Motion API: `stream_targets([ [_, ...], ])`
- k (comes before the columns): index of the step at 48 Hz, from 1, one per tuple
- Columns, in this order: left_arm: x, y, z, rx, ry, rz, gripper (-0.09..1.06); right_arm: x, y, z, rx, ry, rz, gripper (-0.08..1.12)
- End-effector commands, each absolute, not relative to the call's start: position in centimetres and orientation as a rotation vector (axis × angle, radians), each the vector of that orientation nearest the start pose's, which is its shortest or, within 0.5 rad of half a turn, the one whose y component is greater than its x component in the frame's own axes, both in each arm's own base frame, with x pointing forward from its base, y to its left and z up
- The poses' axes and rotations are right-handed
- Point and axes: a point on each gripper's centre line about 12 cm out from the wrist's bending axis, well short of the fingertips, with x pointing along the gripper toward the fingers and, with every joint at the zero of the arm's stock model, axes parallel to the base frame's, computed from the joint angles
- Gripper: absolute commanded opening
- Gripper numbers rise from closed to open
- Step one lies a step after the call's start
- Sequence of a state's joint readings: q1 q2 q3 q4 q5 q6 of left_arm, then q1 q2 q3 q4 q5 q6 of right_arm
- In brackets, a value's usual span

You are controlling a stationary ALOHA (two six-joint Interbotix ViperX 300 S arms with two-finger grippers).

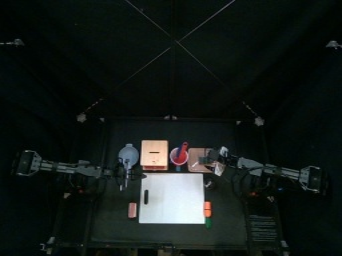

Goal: Place sushi on board then cut the sushi with the knife then place the pieces on the plate
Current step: Place the sushi on the board

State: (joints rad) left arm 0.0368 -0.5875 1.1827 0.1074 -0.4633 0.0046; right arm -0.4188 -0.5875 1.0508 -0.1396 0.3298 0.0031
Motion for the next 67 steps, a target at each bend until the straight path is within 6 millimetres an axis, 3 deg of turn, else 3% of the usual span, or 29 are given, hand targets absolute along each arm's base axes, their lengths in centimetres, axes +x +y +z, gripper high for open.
stream_targets([
  [1, 25.2, 0.5, 23.3, 0.095, 0.109, -0.011, -0.02, 22.3, -11.0, 19.3, 0.021, 0.851, -0.397, 1.04],
  [23, 25.0, 0.6, 22.8, 0.093, 0.122, -0.007, -0.02, 23.1, -13.1, 15.8, -0.016, 1.033, -0.382, 1.04],
  [67, 24.9, 0.8, 22.6, 0.089, 0.128, 0.001, -0.02, 23.4, -15.4, 12.1, 0.045, 1.114, -0.288, 1.03],
])
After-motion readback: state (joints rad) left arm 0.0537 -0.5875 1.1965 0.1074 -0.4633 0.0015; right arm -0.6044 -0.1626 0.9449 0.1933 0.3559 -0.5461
